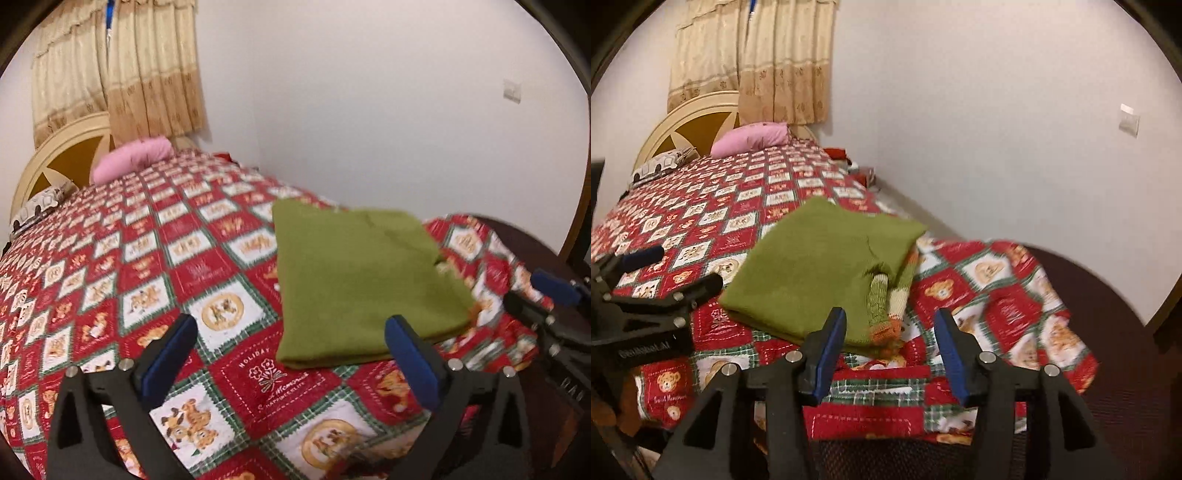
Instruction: Fold small clothes
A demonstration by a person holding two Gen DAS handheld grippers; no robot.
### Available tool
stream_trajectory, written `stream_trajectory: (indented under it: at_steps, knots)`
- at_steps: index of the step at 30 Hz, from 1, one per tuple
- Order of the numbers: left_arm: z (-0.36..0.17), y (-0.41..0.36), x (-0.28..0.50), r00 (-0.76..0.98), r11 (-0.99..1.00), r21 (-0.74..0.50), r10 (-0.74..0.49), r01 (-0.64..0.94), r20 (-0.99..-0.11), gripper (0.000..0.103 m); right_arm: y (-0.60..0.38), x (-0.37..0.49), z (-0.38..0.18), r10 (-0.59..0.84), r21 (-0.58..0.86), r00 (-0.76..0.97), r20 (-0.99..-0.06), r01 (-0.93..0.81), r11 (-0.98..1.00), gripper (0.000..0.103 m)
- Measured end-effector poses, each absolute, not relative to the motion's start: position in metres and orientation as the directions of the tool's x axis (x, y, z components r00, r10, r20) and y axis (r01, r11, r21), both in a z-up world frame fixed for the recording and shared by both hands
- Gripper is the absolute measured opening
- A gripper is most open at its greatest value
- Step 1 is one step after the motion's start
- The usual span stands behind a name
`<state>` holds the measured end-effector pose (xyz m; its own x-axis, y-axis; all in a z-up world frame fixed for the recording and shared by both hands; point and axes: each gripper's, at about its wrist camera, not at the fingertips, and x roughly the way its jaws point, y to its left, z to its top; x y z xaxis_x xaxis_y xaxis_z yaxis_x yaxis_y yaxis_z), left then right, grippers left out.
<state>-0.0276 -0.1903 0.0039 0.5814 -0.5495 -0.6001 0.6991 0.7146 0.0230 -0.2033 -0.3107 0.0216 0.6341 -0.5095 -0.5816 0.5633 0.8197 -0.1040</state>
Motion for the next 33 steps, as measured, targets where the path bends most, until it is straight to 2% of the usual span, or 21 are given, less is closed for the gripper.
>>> stream_trajectory:
  at_steps: [2, 4, 6, 11, 18, 23, 33]
  knots:
    - [0.013, -0.183, -0.031, 0.580, 0.717, 0.006, -0.559, 0.697, -0.592, 0.103, -0.301, -0.210, 0.033, -0.526, -0.118, 0.641, -0.560, 0.566, 0.816, 0.051]
    - [0.023, -0.174, -0.036, 0.582, 0.719, -0.006, -0.568, 0.695, -0.582, 0.103, -0.292, -0.217, 0.043, -0.536, -0.120, 0.651, -0.538, 0.570, 0.813, 0.055]
    - [0.030, -0.166, -0.043, 0.597, 0.724, -0.002, -0.570, 0.690, -0.564, 0.103, -0.283, -0.224, 0.052, -0.545, -0.119, 0.662, -0.516, 0.574, 0.810, 0.070]
    - [0.046, -0.142, -0.057, 0.616, 0.721, -0.026, -0.610, 0.692, -0.499, 0.103, -0.262, -0.238, 0.071, -0.558, -0.122, 0.698, -0.448, 0.571, 0.812, 0.071]
    - [0.058, -0.129, -0.060, 0.639, 0.753, -0.083, -0.606, 0.652, -0.474, 0.103, -0.250, -0.248, 0.085, -0.553, -0.084, 0.722, -0.417, 0.575, 0.814, 0.076]
    - [0.061, -0.130, -0.069, 0.684, 0.773, -0.028, -0.578, 0.634, -0.445, 0.103, -0.250, -0.256, 0.093, -0.574, -0.055, 0.723, -0.384, 0.602, 0.796, 0.082]
    - [0.066, -0.133, -0.080, 0.671, 0.746, -0.008, -0.605, 0.666, -0.429, 0.103, -0.251, -0.259, 0.093, -0.586, -0.032, 0.718, -0.376, 0.622, 0.783, 0.082]
